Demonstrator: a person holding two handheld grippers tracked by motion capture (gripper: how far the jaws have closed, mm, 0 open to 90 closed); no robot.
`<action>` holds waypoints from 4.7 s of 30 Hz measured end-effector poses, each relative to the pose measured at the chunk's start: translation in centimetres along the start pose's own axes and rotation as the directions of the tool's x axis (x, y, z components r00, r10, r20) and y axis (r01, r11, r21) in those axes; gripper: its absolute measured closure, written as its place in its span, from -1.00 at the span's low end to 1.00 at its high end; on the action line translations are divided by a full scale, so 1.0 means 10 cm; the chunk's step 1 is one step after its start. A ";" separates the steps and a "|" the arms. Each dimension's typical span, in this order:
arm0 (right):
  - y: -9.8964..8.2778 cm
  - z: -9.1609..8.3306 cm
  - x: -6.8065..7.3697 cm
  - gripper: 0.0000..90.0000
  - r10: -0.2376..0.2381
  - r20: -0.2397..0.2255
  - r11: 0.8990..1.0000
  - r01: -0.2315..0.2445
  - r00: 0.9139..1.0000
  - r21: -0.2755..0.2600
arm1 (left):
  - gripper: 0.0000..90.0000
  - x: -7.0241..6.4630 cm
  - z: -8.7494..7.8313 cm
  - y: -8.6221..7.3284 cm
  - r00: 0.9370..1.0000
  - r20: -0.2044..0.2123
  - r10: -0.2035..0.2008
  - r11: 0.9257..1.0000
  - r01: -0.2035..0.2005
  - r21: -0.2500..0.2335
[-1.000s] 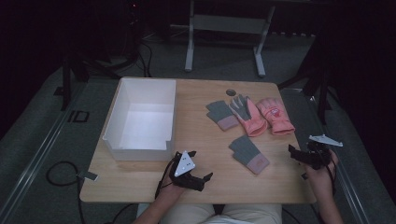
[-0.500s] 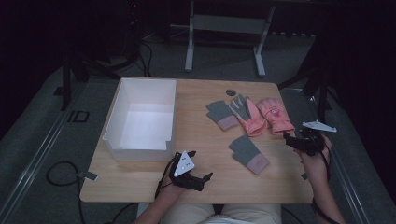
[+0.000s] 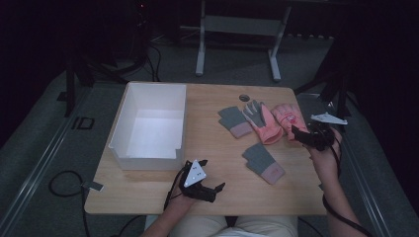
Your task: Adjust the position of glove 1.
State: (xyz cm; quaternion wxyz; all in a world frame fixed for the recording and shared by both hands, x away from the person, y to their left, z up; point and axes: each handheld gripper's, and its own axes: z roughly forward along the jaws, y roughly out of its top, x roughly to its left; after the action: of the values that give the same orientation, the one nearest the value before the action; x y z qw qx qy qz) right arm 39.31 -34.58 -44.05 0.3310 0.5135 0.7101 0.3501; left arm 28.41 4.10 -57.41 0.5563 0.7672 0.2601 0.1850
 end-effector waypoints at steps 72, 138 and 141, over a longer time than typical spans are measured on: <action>0.31 2.06 1.27 0.37 -0.149 -0.318 0.933 0.240 0.936 0.268 | -0.99 -0.01 -0.01 0.00 1.000 0.021 0.004 1.000 -0.003 -0.008; -0.50 0.85 2.11 0.66 0.315 -0.224 0.915 -0.233 0.922 0.329 | -0.99 -0.03 -0.02 -0.01 1.000 0.006 0.024 0.999 -0.024 -0.032; -0.45 0.79 2.08 0.57 0.294 -0.231 0.928 -0.218 0.927 0.303 | -0.99 -0.03 -0.02 -0.01 1.000 0.009 0.022 0.999 -0.021 -0.029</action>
State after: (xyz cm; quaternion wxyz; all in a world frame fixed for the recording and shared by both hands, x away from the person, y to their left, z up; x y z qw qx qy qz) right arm 38.36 -14.34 -54.34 0.1074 0.5899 0.7163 0.3571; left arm 28.09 4.08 -57.44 0.5664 0.7627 0.2467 0.1913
